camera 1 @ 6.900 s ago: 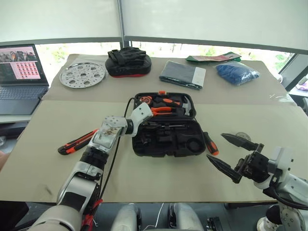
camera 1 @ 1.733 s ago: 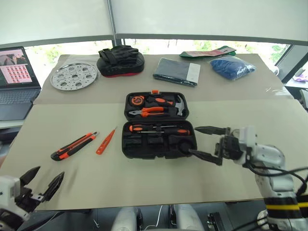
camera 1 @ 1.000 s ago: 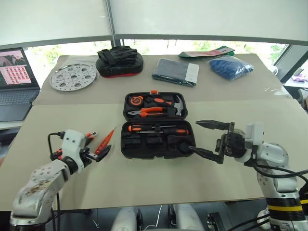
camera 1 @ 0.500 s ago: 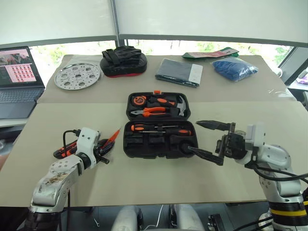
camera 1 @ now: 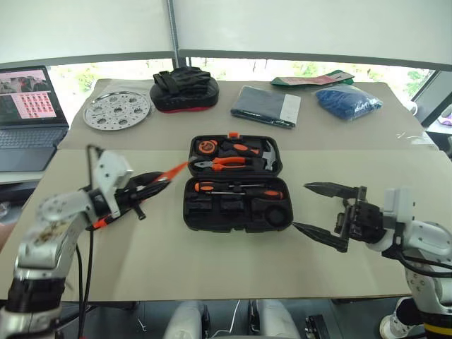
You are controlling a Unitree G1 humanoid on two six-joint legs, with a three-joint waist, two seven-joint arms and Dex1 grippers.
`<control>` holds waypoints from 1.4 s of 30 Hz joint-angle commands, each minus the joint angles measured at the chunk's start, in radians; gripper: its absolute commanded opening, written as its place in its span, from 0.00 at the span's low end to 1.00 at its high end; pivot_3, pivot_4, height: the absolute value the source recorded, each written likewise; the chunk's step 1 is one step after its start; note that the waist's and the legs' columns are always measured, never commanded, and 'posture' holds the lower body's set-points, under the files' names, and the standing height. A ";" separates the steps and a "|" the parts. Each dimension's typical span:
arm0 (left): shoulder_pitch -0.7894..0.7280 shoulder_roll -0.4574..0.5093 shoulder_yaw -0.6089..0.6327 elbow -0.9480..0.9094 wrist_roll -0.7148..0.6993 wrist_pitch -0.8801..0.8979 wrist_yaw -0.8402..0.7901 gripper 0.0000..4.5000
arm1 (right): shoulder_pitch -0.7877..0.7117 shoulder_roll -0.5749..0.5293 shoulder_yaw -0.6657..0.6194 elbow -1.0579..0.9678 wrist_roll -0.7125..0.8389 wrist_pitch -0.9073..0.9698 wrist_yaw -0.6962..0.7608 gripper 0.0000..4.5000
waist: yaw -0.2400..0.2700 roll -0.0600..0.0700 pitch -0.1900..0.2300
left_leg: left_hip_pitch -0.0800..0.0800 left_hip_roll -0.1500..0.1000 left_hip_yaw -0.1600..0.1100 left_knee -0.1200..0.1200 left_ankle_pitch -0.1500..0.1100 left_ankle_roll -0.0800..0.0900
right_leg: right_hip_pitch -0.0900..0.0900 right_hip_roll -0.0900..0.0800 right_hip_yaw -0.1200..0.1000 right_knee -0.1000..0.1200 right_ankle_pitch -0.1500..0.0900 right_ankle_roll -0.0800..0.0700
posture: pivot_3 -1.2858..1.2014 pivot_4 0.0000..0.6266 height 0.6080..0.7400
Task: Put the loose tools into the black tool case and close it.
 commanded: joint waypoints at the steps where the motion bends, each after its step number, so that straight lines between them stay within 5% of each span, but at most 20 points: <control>1: -0.162 0.015 -0.231 0.092 0.167 -0.031 -0.129 0.11 | 0.006 -0.016 -0.036 -0.032 0.016 0.003 -0.005 1.00 | -0.001 0.000 0.000 | 0.001 0.000 0.000 0.000 0.000 0.000 | 0.001 0.001 0.000 0.000 0.000 0.000 | 0.52 0.24 1.00; 6: -0.333 -0.073 -0.412 0.255 0.325 -0.046 -0.145 0.11 | 0.023 0.001 -0.023 -0.062 0.010 0.005 -0.033 1.00 | 0.000 -0.001 0.001 | 0.000 -0.002 0.000 0.000 0.000 0.000 | 0.002 0.003 0.000 -0.001 0.000 0.001 | 0.52 0.24 1.00; 26: -0.357 -0.104 -0.518 0.329 0.417 0.080 -0.239 0.11 | 0.038 0.011 -0.010 -0.065 0.014 -0.002 -0.054 1.00 | -0.013 -0.002 0.001 | 0.000 -0.001 -0.001 0.002 -0.001 0.003 | 0.001 0.002 0.002 -0.001 -0.002 0.004 | 0.52 0.24 1.00; 28: -0.358 -0.117 -0.506 0.340 0.416 0.045 -0.230 0.34 | 0.037 0.013 -0.008 -0.064 0.017 0.000 -0.054 1.00 | -0.013 -0.002 0.001 | 0.000 -0.001 -0.001 0.002 -0.001 0.003 | 0.001 0.002 0.002 -0.001 -0.002 0.004 | 0.52 0.24 1.00; 29: -0.358 -0.127 -0.490 0.343 0.409 0.028 -0.215 0.36 | 0.037 0.013 -0.007 -0.064 0.017 0.001 -0.054 1.00 | -0.012 -0.002 0.001 | 0.000 -0.001 -0.001 0.002 -0.001 0.003 | 0.001 0.002 0.002 -0.001 -0.002 0.004 | 0.52 0.24 1.00; 33: -0.350 -0.174 -0.393 0.303 0.295 -0.083 -0.248 0.70 | 0.047 0.015 -0.007 -0.066 0.025 0.009 -0.049 1.00 | -0.011 -0.002 0.001 | 0.001 -0.001 -0.001 0.002 -0.001 0.003 | 0.002 0.002 0.002 -0.001 -0.002 0.004 | 0.52 0.24 1.00; 39: -0.341 -0.202 -0.298 0.317 0.225 -0.148 -0.242 0.70 | 0.060 0.018 -0.003 -0.066 0.026 0.015 -0.043 1.00 | -0.008 -0.003 0.001 | -0.001 -0.001 -0.001 0.003 -0.001 0.003 | 0.002 0.001 0.001 -0.001 -0.002 0.004 | 0.52 0.24 1.00; 42: -0.348 -0.242 -0.262 0.386 0.222 -0.167 -0.181 0.53 | 0.066 0.024 0.004 -0.069 0.024 0.019 -0.046 1.00 | -0.008 -0.003 0.002 | -0.001 -0.002 -0.001 0.003 -0.001 0.003 | 0.002 0.001 0.001 0.000 -0.002 0.004 | 0.52 0.24 1.00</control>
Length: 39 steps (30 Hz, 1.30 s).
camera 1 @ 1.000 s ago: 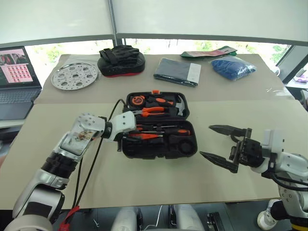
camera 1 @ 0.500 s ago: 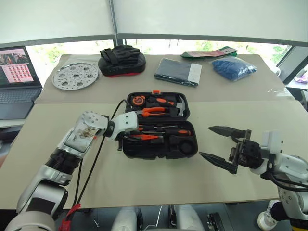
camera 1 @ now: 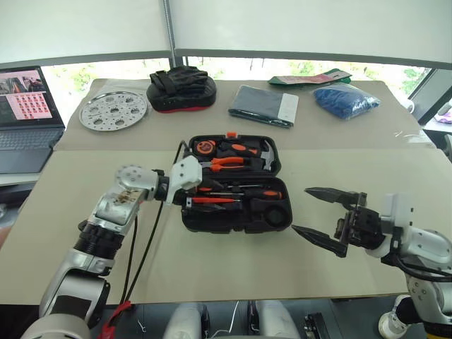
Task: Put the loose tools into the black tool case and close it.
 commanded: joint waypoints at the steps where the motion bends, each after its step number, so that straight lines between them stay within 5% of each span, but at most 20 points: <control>1: -0.016 -0.046 0.052 0.070 -0.008 -0.044 0.064 0.47 | 0.003 0.008 -0.002 -0.033 0.022 0.005 -0.003 1.00 | 0.001 0.000 0.000 | 0.000 0.000 0.000 0.000 0.000 0.000 | 0.000 0.000 0.000 0.000 0.000 0.000 | 0.52 0.24 1.00; 7: 0.018 -0.092 0.066 0.112 -0.034 -0.092 0.051 0.01 | 0.014 0.014 -0.001 -0.041 0.021 0.010 -0.012 1.00 | -0.001 0.000 0.000 | 0.000 0.000 0.000 0.000 0.000 0.000 | 0.000 0.000 0.000 0.000 0.000 0.000 | 0.52 0.24 1.00; 15: 0.086 -0.046 0.021 0.038 0.007 -0.192 -0.036 0.01 | 0.028 0.019 -0.008 -0.036 0.021 0.009 -0.021 1.00 | -0.002 0.000 0.000 | 0.000 0.000 0.000 0.001 0.000 0.000 | 0.000 0.000 0.000 0.000 0.000 0.000 | 0.52 0.24 1.00; 20: 0.073 -0.059 0.003 0.075 0.108 -0.215 0.095 0.01 | 0.031 0.027 0.005 -0.046 0.019 0.008 -0.030 1.00 | 0.002 0.000 0.000 | 0.001 0.000 0.000 0.000 0.000 0.001 | 0.002 0.000 0.000 0.000 0.000 0.001 | 0.52 0.24 1.00; 39: 0.055 -0.058 -0.029 0.155 0.202 -0.228 0.125 0.01 | 0.013 0.037 0.027 -0.054 0.024 0.014 -0.052 1.00 | 0.001 0.000 0.000 | 0.002 0.000 -0.001 0.001 -0.001 0.002 | 0.004 -0.001 -0.001 -0.001 0.001 0.001 | 0.52 0.24 1.00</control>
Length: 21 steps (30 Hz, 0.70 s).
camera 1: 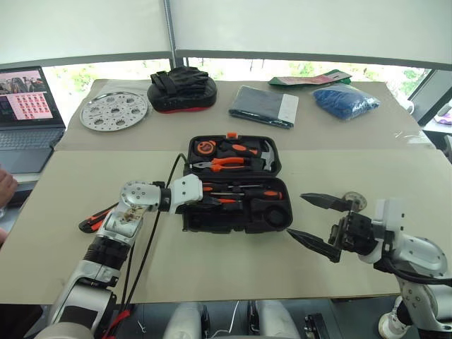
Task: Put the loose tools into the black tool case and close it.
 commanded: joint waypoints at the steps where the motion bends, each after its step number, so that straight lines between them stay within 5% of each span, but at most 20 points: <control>1: -0.023 0.001 -0.017 0.043 0.050 0.026 0.050 0.01 | -0.019 0.007 -0.007 -0.033 0.024 0.005 -0.008 1.00 | 0.000 0.000 0.000 | 0.001 0.000 0.000 0.000 0.000 0.000 | 0.001 0.000 0.000 0.000 0.000 0.000 | 0.52 0.24 1.00; 15: 0.027 0.021 -0.037 0.028 0.050 0.097 0.048 0.01 | -0.025 0.017 -0.005 -0.038 0.019 0.015 -0.012 1.00 | -0.001 0.000 0.000 | 0.002 0.000 -0.001 0.000 0.000 0.000 | 0.003 0.000 0.000 0.001 0.000 0.000 | 0.52 0.24 1.00; 21: 0.010 -0.024 -0.037 0.079 0.094 0.078 0.178 0.01 | -0.035 0.031 0.010 -0.039 0.013 0.016 -0.023 1.00 | 0.001 0.002 -0.005 | 0.006 0.000 -0.001 0.000 -0.002 0.004 | 0.006 -0.001 0.000 0.001 0.000 0.000 | 0.52 0.24 1.00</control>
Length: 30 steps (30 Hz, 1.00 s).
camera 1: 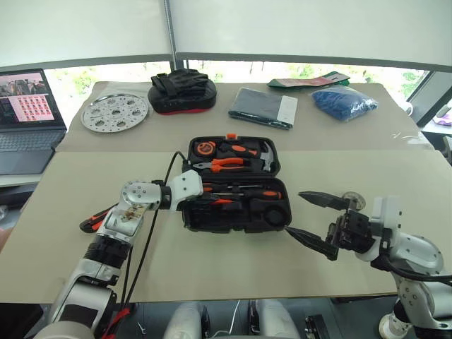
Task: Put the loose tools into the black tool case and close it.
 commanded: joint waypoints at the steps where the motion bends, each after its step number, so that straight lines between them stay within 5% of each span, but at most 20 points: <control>1: 0.020 -0.012 -0.027 0.069 0.062 0.015 0.061 0.01 | -0.012 0.006 0.002 -0.038 0.013 0.000 -0.009 1.00 | 0.000 0.000 -0.001 | 0.000 0.000 0.000 0.000 -0.002 0.003 | 0.000 0.000 0.000 0.000 0.000 0.000 | 0.52 0.24 1.00; 17: 0.065 0.002 0.097 -0.041 -0.204 -0.112 -0.132 0.01 | -0.002 0.006 0.007 -0.043 0.021 0.002 -0.011 1.00 | -0.001 0.003 -0.002 | -0.005 0.001 0.000 -0.001 0.002 -0.004 | -0.004 0.000 -0.001 -0.001 0.000 -0.001 | 0.52 0.24 1.00; 21: 0.078 0.054 0.033 0.009 -0.106 -0.178 -0.172 0.01 | 0.005 0.006 0.007 -0.046 0.023 0.004 -0.010 1.00 | -0.002 0.002 -0.002 | -0.005 0.000 0.000 -0.001 0.002 -0.004 | -0.004 0.000 -0.001 -0.002 0.000 0.000 | 0.52 0.24 1.00; 30: 0.043 -0.009 0.008 0.092 -0.015 -0.188 -0.064 0.01 | 0.009 0.004 0.009 -0.053 0.024 0.012 -0.013 1.00 | 0.013 0.003 -0.002 | -0.004 -0.001 0.000 0.000 -0.002 0.003 | -0.002 -0.001 -0.001 -0.002 0.001 0.001 | 0.52 0.24 1.00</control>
